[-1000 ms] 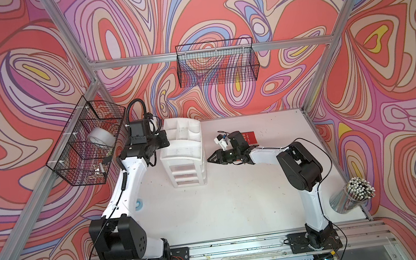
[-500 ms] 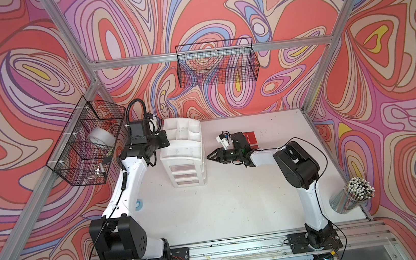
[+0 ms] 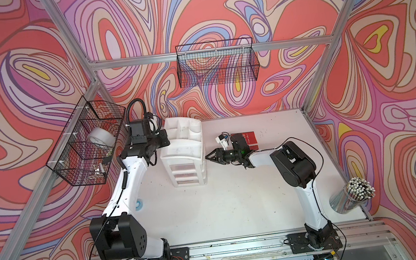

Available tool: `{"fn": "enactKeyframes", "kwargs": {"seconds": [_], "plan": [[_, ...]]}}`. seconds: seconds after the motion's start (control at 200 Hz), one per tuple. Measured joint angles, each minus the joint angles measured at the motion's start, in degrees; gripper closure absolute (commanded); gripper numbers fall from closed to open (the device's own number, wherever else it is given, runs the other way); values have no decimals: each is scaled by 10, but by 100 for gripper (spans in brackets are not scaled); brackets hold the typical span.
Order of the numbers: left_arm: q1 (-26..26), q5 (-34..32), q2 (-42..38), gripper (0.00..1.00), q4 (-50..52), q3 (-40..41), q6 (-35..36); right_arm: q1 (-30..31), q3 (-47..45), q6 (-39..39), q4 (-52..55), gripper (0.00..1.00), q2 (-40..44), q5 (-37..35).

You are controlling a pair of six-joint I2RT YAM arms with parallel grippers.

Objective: Take the postcards out of the drawer
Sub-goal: Open the drawer in the storage box.

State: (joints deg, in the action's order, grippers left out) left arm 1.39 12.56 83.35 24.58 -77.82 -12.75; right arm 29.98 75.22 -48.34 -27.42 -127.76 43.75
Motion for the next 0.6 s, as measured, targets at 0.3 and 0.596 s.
{"fn": "enactKeyframes", "kwargs": {"seconds": [0.3,0.596], "plan": [[0,0,-12,100,-26,23,-17,5,3,-50,-61,41,-30,13],[0,-1,-16,100,-33,29,-23,8,3,-102,-126,41,-61,20]]}}
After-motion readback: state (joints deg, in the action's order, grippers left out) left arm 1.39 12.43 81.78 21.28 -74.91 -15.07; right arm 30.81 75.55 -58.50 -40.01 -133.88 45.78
